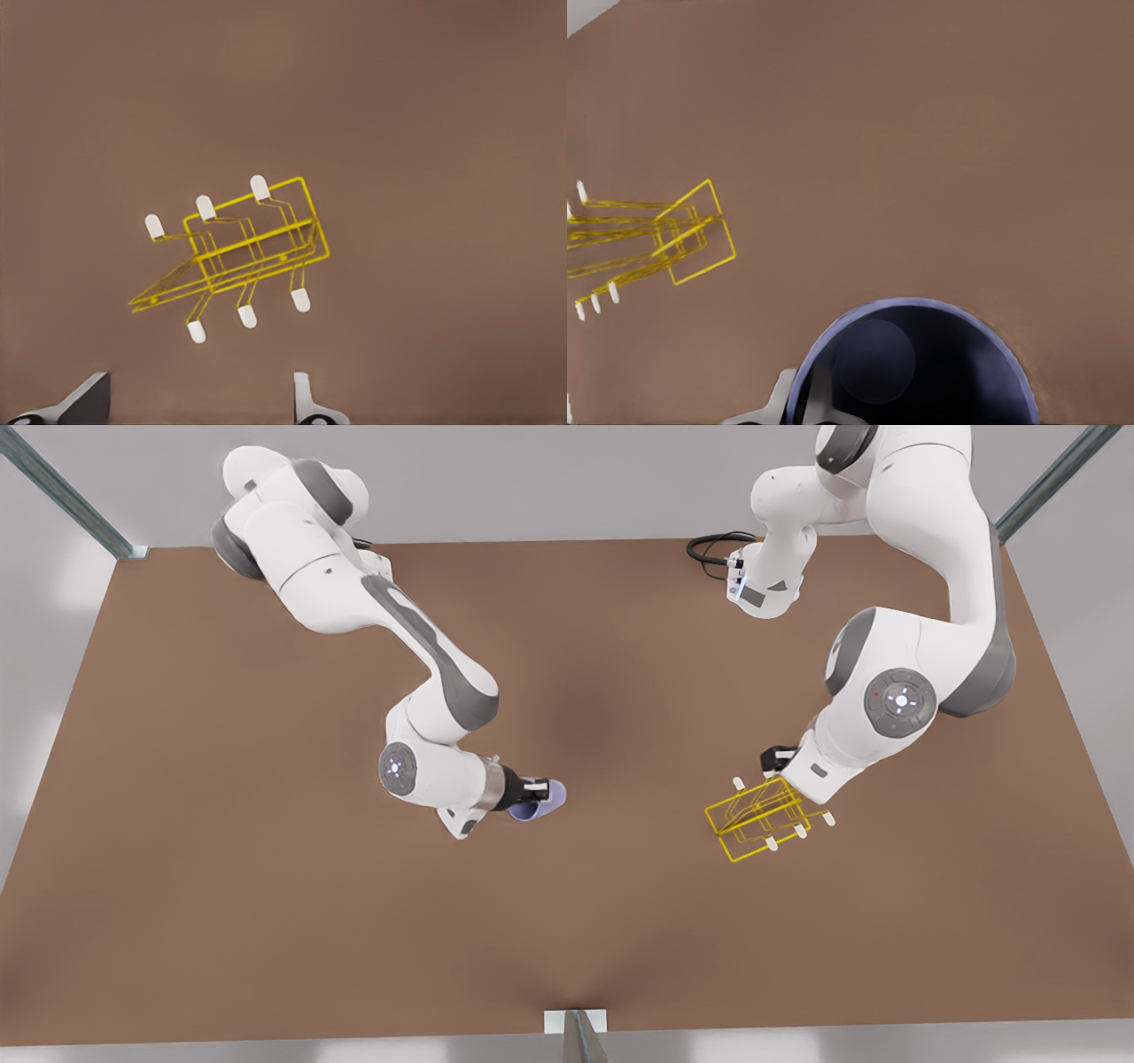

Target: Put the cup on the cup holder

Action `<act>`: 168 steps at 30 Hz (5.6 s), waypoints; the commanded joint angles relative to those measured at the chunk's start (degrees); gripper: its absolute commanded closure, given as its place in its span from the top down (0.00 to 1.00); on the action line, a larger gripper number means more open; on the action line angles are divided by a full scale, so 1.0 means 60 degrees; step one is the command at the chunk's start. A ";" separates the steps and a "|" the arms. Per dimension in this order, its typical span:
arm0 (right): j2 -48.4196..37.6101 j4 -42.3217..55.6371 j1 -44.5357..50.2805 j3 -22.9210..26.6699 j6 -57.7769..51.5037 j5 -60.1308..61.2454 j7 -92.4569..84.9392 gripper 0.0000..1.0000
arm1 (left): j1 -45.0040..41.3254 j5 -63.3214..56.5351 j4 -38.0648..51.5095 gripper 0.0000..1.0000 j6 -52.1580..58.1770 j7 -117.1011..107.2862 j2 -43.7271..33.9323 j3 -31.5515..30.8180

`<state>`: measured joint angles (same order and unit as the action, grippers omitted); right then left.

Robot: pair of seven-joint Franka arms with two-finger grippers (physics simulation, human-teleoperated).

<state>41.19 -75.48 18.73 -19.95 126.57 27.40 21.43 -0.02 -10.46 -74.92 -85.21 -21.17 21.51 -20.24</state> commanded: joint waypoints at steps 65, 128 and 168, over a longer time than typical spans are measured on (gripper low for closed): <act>-0.6792 -0.3284 -0.3883 0.1611 -0.6331 -0.4684 -0.2721 1.00 | -0.4142 -0.0717 0.1017 1.00 -0.4636 -1.8854 0.4925 0.0370; -0.5297 -0.2567 -0.4118 0.1025 -0.2097 -0.4714 -0.1974 1.00 | -0.5826 -0.6826 0.0753 0.86 0.4359 -2.0436 0.4398 0.1967; -0.5180 -0.2640 -0.4103 0.1025 -0.2097 -0.4787 -0.1974 1.00 | -0.5738 -1.0532 -0.4461 1.00 0.1019 -2.2502 0.2421 0.1835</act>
<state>10.20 -91.35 -5.94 -13.77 114.08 -1.30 9.74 -34.30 -72.82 -101.16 -77.05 -153.63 36.51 -9.60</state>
